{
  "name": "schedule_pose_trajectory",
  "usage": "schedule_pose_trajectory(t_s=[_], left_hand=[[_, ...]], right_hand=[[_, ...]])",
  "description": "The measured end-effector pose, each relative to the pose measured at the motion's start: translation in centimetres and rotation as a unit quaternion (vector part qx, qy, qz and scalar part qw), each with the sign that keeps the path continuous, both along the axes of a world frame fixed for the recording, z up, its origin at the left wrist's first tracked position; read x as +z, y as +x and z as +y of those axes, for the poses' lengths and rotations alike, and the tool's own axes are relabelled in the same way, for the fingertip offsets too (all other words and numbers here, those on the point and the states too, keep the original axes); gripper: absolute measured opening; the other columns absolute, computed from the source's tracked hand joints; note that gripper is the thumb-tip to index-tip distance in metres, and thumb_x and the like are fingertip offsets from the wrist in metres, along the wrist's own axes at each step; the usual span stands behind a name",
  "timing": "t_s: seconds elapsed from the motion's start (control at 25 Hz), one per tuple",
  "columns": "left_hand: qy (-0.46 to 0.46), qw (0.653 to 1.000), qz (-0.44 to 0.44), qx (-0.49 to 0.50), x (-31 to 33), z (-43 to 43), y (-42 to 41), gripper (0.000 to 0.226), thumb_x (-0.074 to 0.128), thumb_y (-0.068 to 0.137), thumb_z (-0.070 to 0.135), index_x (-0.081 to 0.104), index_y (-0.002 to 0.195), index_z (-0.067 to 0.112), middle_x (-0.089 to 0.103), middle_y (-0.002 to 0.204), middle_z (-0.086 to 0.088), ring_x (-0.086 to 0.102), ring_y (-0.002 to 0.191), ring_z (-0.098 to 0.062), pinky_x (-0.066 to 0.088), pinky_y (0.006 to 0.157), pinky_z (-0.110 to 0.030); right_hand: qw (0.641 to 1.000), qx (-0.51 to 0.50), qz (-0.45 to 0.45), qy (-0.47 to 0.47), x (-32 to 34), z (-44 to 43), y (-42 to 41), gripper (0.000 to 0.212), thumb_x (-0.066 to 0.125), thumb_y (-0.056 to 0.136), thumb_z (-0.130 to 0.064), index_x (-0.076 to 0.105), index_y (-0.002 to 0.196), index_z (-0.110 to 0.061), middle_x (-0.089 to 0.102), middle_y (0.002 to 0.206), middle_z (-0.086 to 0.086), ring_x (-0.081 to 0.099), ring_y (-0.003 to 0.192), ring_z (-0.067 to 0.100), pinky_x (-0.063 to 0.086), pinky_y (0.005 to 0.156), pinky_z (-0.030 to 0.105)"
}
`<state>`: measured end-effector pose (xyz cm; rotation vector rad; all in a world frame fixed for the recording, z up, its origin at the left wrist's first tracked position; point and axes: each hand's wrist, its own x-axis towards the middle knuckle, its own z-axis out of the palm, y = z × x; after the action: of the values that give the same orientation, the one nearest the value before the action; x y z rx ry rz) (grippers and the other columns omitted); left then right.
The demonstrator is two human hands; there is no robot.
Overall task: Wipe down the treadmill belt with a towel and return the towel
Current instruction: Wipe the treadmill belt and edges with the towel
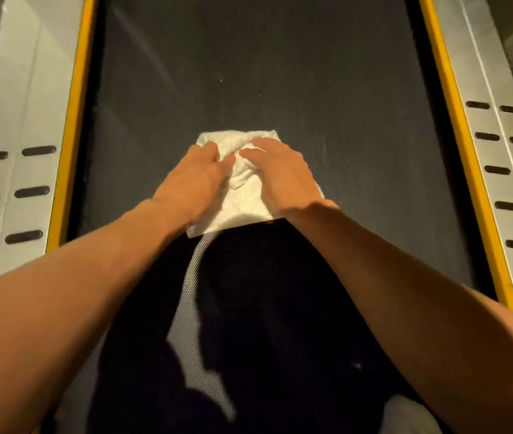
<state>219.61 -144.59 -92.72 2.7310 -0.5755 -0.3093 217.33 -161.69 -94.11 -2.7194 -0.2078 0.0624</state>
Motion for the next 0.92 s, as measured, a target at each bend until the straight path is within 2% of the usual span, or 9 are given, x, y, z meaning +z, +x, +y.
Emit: schedule_pose_trajectory(t_s=[0.08, 0.16, 0.28, 0.4, 0.56, 0.64, 0.76, 0.88, 0.92], left_hand=[[0.053, 0.998, -0.026, -0.019, -0.2, 2.5, -0.4, 0.026, 0.053, 0.090, 0.019, 0.059, 0.115, 0.014, 0.050, 0.101, -0.016, 0.046, 0.086, -0.030, 0.044, 0.069, -0.039], [0.055, 0.994, -0.080, -0.045, 0.0, 5.1, -1.7, 0.034, 0.054, 0.085, 0.011, 0.059, 0.118, 0.008, 0.048, 0.094, -0.017, 0.039, 0.078, -0.028, 0.045, 0.067, -0.041], [0.028, 0.997, -0.025, -0.074, 0.3, 5.7, -6.0, 0.045, 0.054, 0.083, 0.006, 0.054, 0.128, 0.011, 0.047, 0.094, -0.015, 0.040, 0.081, -0.028, 0.045, 0.070, -0.042], [0.048, 0.997, -0.022, -0.050, 1.0, 6.5, -3.8, 0.034, 0.051, 0.089, 0.010, 0.058, 0.123, 0.010, 0.048, 0.099, -0.017, 0.045, 0.087, -0.032, 0.042, 0.072, -0.038], [0.114, 0.993, -0.028, 0.025, 1.3, 10.1, -3.4, 0.033, 0.054, 0.089, 0.010, 0.059, 0.122, 0.009, 0.050, 0.105, -0.021, 0.047, 0.095, -0.035, 0.045, 0.075, -0.039], [0.079, 0.996, -0.043, 0.002, 1.4, 10.9, -5.6, 0.036, 0.054, 0.087, 0.011, 0.059, 0.123, 0.008, 0.051, 0.101, -0.018, 0.049, 0.092, -0.033, 0.045, 0.075, -0.035], [0.032, 0.997, -0.040, -0.051, 1.4, 10.8, -8.3, 0.045, 0.051, 0.085, 0.014, 0.056, 0.130, 0.009, 0.051, 0.098, -0.017, 0.049, 0.089, -0.031, 0.047, 0.073, -0.036], [0.073, 0.997, -0.025, -0.010, 1.4, 12.4, -6.4, 0.038, 0.053, 0.088, 0.013, 0.057, 0.126, 0.009, 0.050, 0.104, -0.020, 0.047, 0.096, -0.034, 0.046, 0.076, -0.039], [0.093, 0.995, -0.025, 0.005, 1.5, 13.1, -5.8, 0.035, 0.053, 0.087, 0.012, 0.060, 0.121, 0.009, 0.051, 0.104, -0.021, 0.048, 0.096, -0.036, 0.046, 0.075, -0.039]], right_hand=[[0.999, 0.039, 0.011, 0.005, 0.8, 3.0, 0.4, 0.048, 0.046, 0.089, -0.001, 0.052, 0.134, -0.017, 0.043, 0.144, 0.008, 0.041, 0.131, 0.031, 0.038, 0.106, 0.042], [0.996, 0.072, 0.048, 0.013, -0.5, 4.1, -1.1, 0.051, 0.046, 0.090, -0.003, 0.050, 0.137, -0.022, 0.039, 0.148, 0.007, 0.035, 0.136, 0.031, 0.033, 0.110, 0.042], [0.994, 0.093, 0.055, 0.018, -1.4, 4.0, -3.7, 0.052, 0.050, 0.087, -0.004, 0.053, 0.134, -0.024, 0.041, 0.148, 0.005, 0.035, 0.137, 0.028, 0.030, 0.112, 0.042], [0.996, 0.055, 0.076, 0.002, 0.1, 6.2, -1.3, 0.053, 0.044, 0.087, -0.006, 0.051, 0.134, -0.028, 0.040, 0.149, -0.002, 0.036, 0.136, 0.023, 0.030, 0.112, 0.035], [0.988, 0.127, 0.082, -0.010, 1.9, 10.2, -0.3, 0.054, 0.038, 0.092, -0.006, 0.041, 0.142, -0.026, 0.030, 0.154, 0.000, 0.026, 0.141, 0.025, 0.026, 0.113, 0.035], [0.986, 0.150, 0.079, -0.009, 0.3, 10.1, -2.7, 0.056, 0.041, 0.091, -0.004, 0.042, 0.141, -0.028, 0.031, 0.153, -0.002, 0.027, 0.140, 0.025, 0.028, 0.113, 0.037], [0.991, 0.115, 0.033, 0.057, -1.7, 9.0, -4.4, 0.049, 0.042, 0.089, -0.006, 0.057, 0.129, -0.031, 0.046, 0.144, -0.003, 0.042, 0.132, 0.026, 0.038, 0.106, 0.038], [0.989, 0.123, 0.078, -0.024, -0.7, 11.0, -2.4, 0.050, 0.038, 0.093, -0.014, 0.044, 0.138, -0.036, 0.032, 0.152, -0.010, 0.029, 0.137, 0.025, 0.027, 0.110, 0.033], [0.988, 0.135, 0.078, -0.016, -0.2, 12.5, -1.8, 0.049, 0.032, 0.094, -0.021, 0.040, 0.141, -0.034, 0.029, 0.153, -0.007, 0.026, 0.138, 0.026, 0.025, 0.110, 0.034]])
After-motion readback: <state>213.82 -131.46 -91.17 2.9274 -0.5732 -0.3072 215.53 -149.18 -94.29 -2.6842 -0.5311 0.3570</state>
